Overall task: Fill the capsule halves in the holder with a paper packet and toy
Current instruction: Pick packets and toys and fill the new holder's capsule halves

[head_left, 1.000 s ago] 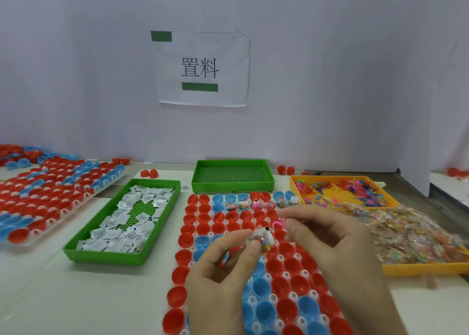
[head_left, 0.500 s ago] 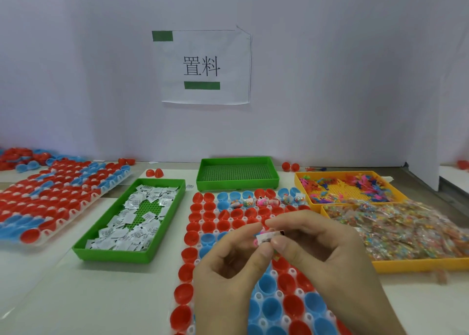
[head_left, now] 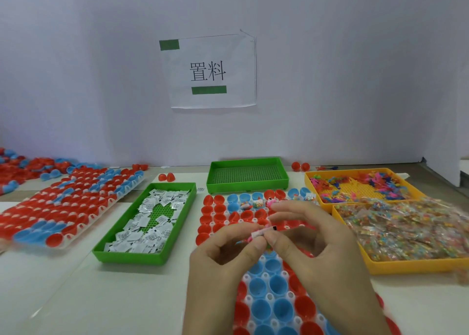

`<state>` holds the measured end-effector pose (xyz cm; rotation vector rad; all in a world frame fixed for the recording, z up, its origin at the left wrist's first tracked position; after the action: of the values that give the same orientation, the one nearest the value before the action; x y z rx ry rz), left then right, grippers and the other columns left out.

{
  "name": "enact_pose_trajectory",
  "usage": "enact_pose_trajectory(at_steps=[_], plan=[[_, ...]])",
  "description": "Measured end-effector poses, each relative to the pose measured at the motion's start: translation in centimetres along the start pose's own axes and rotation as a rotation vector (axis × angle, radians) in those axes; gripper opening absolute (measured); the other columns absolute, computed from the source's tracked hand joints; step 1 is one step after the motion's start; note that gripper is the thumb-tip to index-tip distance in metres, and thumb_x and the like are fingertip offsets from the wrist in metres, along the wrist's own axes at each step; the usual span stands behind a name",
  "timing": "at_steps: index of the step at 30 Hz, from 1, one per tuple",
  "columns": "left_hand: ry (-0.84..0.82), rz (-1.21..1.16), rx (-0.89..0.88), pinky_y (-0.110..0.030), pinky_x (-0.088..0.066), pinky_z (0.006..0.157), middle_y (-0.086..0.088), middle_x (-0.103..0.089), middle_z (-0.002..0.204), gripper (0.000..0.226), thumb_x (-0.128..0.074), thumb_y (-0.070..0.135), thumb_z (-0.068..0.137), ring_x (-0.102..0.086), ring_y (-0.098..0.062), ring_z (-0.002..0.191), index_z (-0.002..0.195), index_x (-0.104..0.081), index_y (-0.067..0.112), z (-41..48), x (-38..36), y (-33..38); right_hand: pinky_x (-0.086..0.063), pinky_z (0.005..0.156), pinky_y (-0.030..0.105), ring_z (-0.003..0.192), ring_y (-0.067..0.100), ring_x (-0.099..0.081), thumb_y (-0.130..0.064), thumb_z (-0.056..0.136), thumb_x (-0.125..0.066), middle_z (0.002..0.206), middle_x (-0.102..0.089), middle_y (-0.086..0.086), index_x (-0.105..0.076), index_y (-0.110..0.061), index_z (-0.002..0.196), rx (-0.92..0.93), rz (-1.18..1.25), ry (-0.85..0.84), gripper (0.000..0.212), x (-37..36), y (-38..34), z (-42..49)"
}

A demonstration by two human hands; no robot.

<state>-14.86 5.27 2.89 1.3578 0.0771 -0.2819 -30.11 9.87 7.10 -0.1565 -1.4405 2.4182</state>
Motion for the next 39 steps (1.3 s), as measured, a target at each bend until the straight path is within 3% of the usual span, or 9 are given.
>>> enact_pose_trajectory(at_steps=[4,8,12,15,22,27,31,36,39], plan=[[0.011,0.21,-0.067,-0.013,-0.054,0.067,-0.004,-0.078,0.084,0.021,-0.087,0.025,0.067,-0.075,-0.014,0.079,0.087,-0.08,0.022,3.1,1.7,2.7,-0.055,0.08,0.017,0.087,0.004,-0.071,-0.018,0.085,-0.074,0.101,-0.073,-0.017,-0.072,-0.039,0.099,-0.007,-0.039,0.123,0.025,1.9,0.7,0.1],[0.098,0.642,-0.154,-0.016,-0.057,0.071,0.004,-0.077,0.076,0.013,-0.085,0.015,0.075,-0.074,-0.006,0.075,0.087,-0.079,0.017,9.8,4.1,3.6,-0.056,0.077,0.022,0.083,0.008,-0.07,-0.015,0.087,-0.069,0.095,-0.074,-0.014,-0.072,-0.039,0.094,-0.006,-0.065,0.236,0.025,5.1,0.7,0.3],[-0.031,0.971,-0.175,-0.006,-0.049,0.066,0.004,-0.075,0.079,0.017,-0.082,0.011,0.08,-0.07,-0.002,0.073,0.096,-0.079,0.009,15.0,2.9,0.7,-0.057,0.073,0.024,0.077,0.009,-0.07,-0.013,0.089,-0.067,0.09,-0.074,-0.011,-0.073,-0.04,0.088,-0.018,-0.083,0.266,0.028,6.9,0.9,0.4],[-0.107,1.139,-0.192,-0.014,-0.051,0.074,-0.003,-0.077,0.087,0.017,-0.08,0.01,0.082,-0.067,-0.004,0.073,0.099,-0.079,0.007,17.0,2.2,-1.1,-0.056,0.072,0.023,0.075,0.01,-0.069,-0.01,0.089,-0.066,0.084,-0.074,-0.01,-0.074,-0.041,0.083,-0.02,-0.075,0.266,0.032,7.3,1.0,0.5],[-0.219,1.313,-0.181,-0.025,-0.055,0.081,-0.004,-0.078,0.09,0.015,-0.079,0.013,0.083,-0.065,-0.009,0.074,0.097,-0.08,0.012,18.0,0.5,-3.2,-0.056,0.074,0.026,0.075,0.009,-0.069,-0.007,0.088,-0.065,0.082,-0.073,-0.01,-0.074,-0.035,0.082,-0.017,-0.071,0.272,0.03,7.8,0.9,0.6],[-0.275,1.417,-0.119,-0.027,-0.054,0.084,-0.005,-0.077,0.098,0.017,-0.076,0.011,0.085,-0.067,-0.015,0.086,0.102,-0.078,0.01,18.3,-0.1,-4.6,-0.057,0.074,0.024,0.078,0.012,-0.069,-0.019,0.083,-0.062,0.085,-0.074,-0.007,-0.075,-0.033,0.085,-0.025,-0.027,0.274,0.019,7.9,0.9,0.4],[-0.293,1.454,-0.126,-0.023,-0.05,0.076,-0.005,-0.077,0.096,0.015,-0.075,0.007,0.084,-0.06,-0.012,0.076,0.098,-0.079,0.011,18.2,-0.8,-5.2,-0.056,0.071,0.02,0.074,0.009,-0.069,-0.006,0.089,-0.064,0.082,-0.074,-0.007,-0.074,-0.034,0.082,-0.03,-0.047,0.285,0.031,8.5,0.9,0.3],[-0.273,1.485,-0.143,-0.033,-0.057,0.082,-0.004,-0.077,0.096,0.014,-0.075,0.008,0.084,-0.066,-0.016,0.081,0.095,-0.08,0.014,18.2,-1.1,-5.4,-0.056,0.068,0.018,0.074,0.009,-0.07,-0.006,0.089,-0.064,0.082,-0.074,-0.007,-0.074,-0.035,0.08,-0.038,-0.056,0.293,0.033,8.9,0.9,0.2],[-0.277,1.485,-0.139,-0.031,-0.058,0.081,-0.005,-0.077,0.099,0.014,-0.077,0.01,0.085,-0.064,-0.013,0.076,0.098,-0.08,0.014,18.2,-1.0,-5.4,-0.055,0.066,0.016,0.073,0.009,-0.07,-0.006,0.09,-0.063,0.082,-0.074,-0.007,-0.074,-0.037,0.081,-0.04,-0.061,0.301,0.034,9.3,1.0,0.0]])
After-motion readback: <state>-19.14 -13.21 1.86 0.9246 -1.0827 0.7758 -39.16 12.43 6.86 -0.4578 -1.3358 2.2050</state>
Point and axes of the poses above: each hand's wrist, its own z-axis towards the middle knuckle, its own x-axis out of the back of the hand, y = z × x, the point moved 8 cm from there along z, towards the middle knuckle
